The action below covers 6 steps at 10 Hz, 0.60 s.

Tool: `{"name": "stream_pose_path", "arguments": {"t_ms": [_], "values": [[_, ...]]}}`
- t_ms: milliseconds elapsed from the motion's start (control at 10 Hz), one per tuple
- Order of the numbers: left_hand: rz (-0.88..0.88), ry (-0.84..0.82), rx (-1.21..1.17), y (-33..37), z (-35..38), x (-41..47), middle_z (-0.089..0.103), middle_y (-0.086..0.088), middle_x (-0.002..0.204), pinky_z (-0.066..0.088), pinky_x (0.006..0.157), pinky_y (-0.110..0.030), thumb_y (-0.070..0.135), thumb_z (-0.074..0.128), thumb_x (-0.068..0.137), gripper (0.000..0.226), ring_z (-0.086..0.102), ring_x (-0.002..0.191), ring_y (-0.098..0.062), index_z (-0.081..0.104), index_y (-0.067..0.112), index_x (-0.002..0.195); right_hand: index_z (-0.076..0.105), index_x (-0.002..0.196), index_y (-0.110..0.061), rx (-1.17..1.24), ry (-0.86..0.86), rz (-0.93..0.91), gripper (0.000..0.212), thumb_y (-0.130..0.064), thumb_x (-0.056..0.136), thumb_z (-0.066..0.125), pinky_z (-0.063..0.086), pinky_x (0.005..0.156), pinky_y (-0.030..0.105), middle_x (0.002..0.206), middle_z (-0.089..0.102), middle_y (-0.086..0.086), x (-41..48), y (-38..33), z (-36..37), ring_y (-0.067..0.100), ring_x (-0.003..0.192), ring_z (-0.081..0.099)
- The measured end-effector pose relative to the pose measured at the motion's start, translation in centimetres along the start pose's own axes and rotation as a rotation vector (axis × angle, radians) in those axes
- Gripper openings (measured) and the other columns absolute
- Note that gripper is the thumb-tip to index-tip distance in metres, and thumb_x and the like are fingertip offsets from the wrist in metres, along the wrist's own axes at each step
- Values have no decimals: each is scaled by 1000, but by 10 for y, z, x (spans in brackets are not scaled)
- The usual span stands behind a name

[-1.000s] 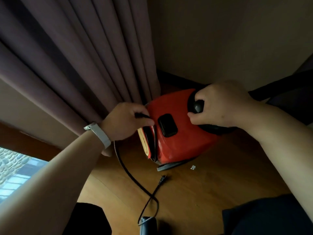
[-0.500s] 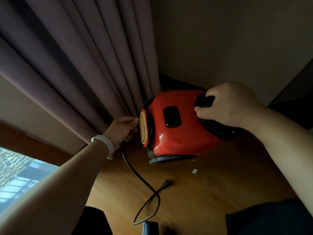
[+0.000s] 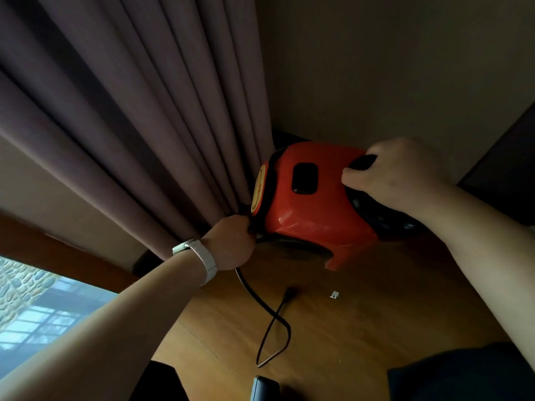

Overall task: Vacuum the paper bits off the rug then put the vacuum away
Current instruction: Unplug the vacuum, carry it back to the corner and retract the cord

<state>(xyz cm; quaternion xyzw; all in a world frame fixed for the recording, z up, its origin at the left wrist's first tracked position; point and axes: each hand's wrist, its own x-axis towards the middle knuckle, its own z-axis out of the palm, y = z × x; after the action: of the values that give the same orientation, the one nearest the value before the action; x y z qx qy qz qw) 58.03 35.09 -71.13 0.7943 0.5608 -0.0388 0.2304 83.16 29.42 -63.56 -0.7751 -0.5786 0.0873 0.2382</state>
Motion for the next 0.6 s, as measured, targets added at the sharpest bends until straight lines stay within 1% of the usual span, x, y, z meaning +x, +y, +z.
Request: {"name": "stream_pose_path", "arguments": {"t_ms": [100, 200, 300, 400, 500, 600], "values": [[9, 78, 141, 4, 1, -5, 37, 6, 64, 25, 49, -18, 19, 48, 96, 19, 32, 54, -7, 61, 5, 95, 54, 60, -8, 1, -4, -1, 43, -45, 73, 70, 39, 48, 30, 55, 55, 6, 2, 1, 3, 25, 54, 57], [217, 193, 565, 15, -7, -24, 55, 2, 70, 27, 48, -24, 24, 58, 90, 18, 53, 59, -15, 70, 11, 87, 53, 57, -11, 2, 21, -29, 43, -47, 73, 69, 45, 48, 34, 52, 53, 4, 3, 0, 5, 25, 52, 57], [105, 77, 369, 18, -7, -27, 51, 2, 74, 36, 56, -28, 18, 44, 96, 21, 55, 76, -23, 61, 5, 95, 50, 56, -13, -35, 26, -45, 44, -48, 76, 67, 38, 47, 30, 50, 49, 1, 2, -1, 4, 21, 48, 51], [-35, -24, -150, 25, -10, -28, 56, -2, 69, 48, 55, -29, 14, 47, 95, 16, 57, 65, -19, 58, 4, 90, 52, 59, -11, -65, 41, -29, 44, -47, 78, 67, 32, 45, 26, 52, 48, 1, 3, 0, 5, 19, 47, 48], [-127, -184, -720, 40, -7, -39, 64, -8, 70, 57, 59, -33, 7, 49, 96, 8, 67, 61, -22, 52, 8, 89, 54, 62, -10, -93, 81, -3, 43, -47, 79, 66, 29, 44, 23, 53, 48, 2, 5, 0, 8, 18, 46, 46], [-65, -194, -753, 51, -8, -45, 55, 0, 57, 51, 54, -29, 15, 50, 99, 11, 60, 48, -18, 51, 9, 90, 54, 62, -8, -98, 105, -29, 44, -46, 79, 67, 28, 44, 23, 52, 46, 2, 6, 0, 8, 18, 46, 45]]}}
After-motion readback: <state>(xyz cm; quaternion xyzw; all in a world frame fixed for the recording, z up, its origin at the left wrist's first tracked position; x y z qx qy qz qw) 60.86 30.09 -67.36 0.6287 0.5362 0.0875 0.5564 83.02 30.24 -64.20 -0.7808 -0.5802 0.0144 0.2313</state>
